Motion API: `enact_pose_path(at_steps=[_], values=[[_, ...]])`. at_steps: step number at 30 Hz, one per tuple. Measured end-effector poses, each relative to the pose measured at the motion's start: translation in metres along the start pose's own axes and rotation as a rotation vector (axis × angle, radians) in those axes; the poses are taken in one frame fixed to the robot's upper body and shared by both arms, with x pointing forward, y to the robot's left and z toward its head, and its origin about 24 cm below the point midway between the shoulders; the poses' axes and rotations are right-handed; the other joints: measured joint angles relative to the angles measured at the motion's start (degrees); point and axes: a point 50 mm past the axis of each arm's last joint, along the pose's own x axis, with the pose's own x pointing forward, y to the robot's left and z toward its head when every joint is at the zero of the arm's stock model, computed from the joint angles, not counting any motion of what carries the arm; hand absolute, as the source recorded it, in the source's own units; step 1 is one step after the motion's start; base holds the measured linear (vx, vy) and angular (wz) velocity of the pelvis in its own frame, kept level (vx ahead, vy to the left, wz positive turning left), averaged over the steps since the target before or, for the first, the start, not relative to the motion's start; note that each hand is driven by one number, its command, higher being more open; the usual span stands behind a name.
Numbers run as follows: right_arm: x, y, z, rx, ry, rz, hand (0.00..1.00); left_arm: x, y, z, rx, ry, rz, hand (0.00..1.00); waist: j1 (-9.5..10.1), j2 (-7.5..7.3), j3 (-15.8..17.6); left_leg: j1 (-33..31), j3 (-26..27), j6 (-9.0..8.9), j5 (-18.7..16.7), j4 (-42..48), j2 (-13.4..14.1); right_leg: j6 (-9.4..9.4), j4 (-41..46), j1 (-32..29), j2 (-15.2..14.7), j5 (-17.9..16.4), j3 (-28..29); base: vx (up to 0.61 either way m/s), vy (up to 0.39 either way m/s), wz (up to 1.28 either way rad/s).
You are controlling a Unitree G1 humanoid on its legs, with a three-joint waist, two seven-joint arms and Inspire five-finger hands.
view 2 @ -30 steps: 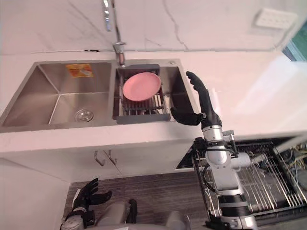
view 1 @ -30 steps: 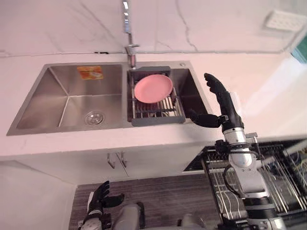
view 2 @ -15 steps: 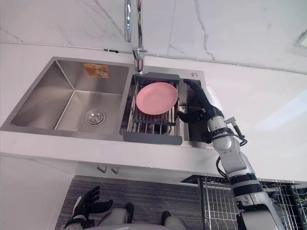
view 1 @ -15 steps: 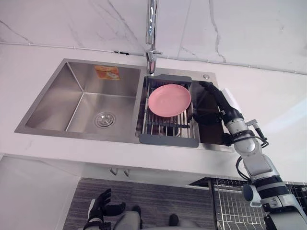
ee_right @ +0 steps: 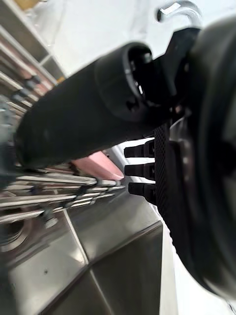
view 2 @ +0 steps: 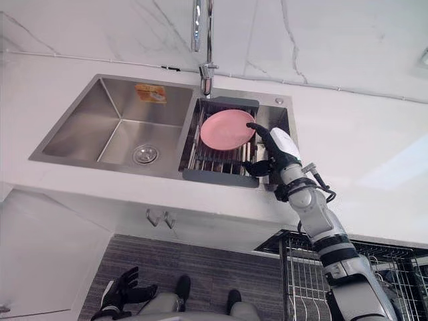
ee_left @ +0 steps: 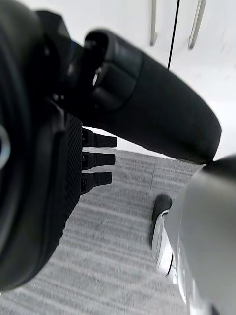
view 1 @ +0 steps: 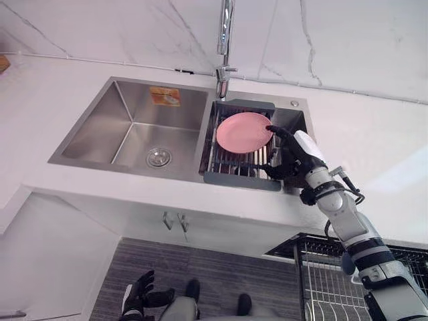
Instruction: Walk over to the sink, pick up the cup, carry it to the dishwasher, place the cup inside the dishwasher, then close the dishwasher door
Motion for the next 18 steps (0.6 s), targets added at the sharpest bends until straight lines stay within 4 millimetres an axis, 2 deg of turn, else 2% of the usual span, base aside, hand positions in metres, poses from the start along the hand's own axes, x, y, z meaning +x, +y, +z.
enact_pose_path(at_steps=[9, 15, 18], values=[[0.017, -0.010, 0.001, -0.211, 0.016, -0.047, 0.90, -0.001, 0.000, -0.002, -0.002, 0.009, 0.013, 0.90, 0.34, 0.31, 0.1, -0.4, -0.8, -0.29, 0.3, -2.6, -0.1, -0.06, -0.7, -1.0, 0.1, 0.0, 0.1, -0.06, 0.007, 0.07], [0.032, -0.008, 0.001, -0.320, 0.049, -0.023, 0.90, 0.001, -0.001, 0.002, -0.009, -0.003, 0.019, 0.90, 1.34, 0.40, 0.4, -2.2, -2.8, -0.19, 1.8, -1.1, -0.5, 0.18, -0.6, -1.4, 0.2, 0.7, -1.4, 0.10, -0.011, 0.14], [0.050, -0.026, 0.009, -0.343, 0.075, -0.078, 0.90, 0.004, -0.001, 0.008, -0.018, -0.022, 0.023, 0.90, 2.13, 0.29, 2.0, -2.7, -3.5, 0.17, 2.3, -0.6, -0.6, 0.24, -0.4, -1.4, 0.5, 0.8, -2.1, 0.08, -0.025, 0.09]])
